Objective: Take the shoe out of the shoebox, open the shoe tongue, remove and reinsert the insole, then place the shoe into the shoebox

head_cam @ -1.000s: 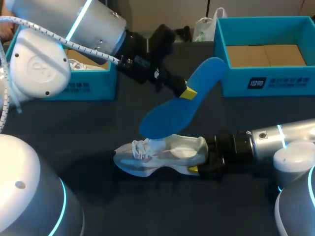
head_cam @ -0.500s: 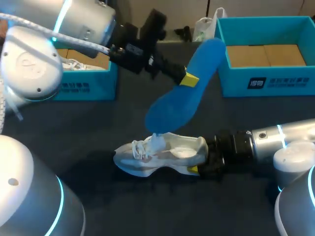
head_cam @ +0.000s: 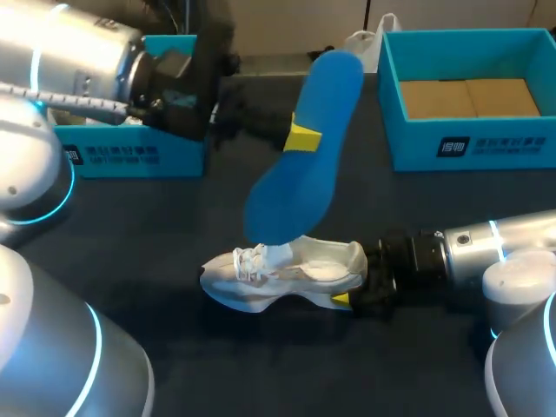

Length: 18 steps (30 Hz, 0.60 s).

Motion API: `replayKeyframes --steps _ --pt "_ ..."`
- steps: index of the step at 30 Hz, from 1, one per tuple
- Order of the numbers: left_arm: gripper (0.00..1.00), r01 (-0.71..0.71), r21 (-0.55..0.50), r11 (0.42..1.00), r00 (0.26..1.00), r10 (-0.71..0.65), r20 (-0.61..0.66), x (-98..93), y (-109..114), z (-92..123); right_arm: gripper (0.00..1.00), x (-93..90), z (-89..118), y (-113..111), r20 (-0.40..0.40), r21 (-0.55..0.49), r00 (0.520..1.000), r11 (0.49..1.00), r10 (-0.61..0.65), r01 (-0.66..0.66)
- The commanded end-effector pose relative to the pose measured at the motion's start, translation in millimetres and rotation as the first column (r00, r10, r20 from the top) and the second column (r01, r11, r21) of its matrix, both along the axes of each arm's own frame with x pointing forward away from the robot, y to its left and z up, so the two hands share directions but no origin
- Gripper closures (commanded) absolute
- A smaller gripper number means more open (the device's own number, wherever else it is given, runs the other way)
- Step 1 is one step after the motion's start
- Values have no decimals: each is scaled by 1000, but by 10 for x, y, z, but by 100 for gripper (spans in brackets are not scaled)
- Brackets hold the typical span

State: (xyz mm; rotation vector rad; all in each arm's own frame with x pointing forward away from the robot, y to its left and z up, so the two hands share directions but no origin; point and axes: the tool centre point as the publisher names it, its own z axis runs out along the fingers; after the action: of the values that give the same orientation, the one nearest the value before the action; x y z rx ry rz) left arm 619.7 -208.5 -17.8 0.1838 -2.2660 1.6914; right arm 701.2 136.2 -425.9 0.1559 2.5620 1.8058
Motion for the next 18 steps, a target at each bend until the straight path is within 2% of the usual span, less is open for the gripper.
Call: replayKeyframes --steps 1,12,18 --pt "100 -16 -36 999 1000 16 -1 -49 50 -34 100 -12 -18 28 0 -4 1000 1000 -1 1" --pt "100 -19 -133 991 1000 18 -3 -81 235 334 100 -12 -18 28 0 -4 1000 1000 -1 1" --pt "100 -26 -144 989 999 21 -38 -145 321 424 100 -12 -18 28 0 -4 1000 1000 -1 1"
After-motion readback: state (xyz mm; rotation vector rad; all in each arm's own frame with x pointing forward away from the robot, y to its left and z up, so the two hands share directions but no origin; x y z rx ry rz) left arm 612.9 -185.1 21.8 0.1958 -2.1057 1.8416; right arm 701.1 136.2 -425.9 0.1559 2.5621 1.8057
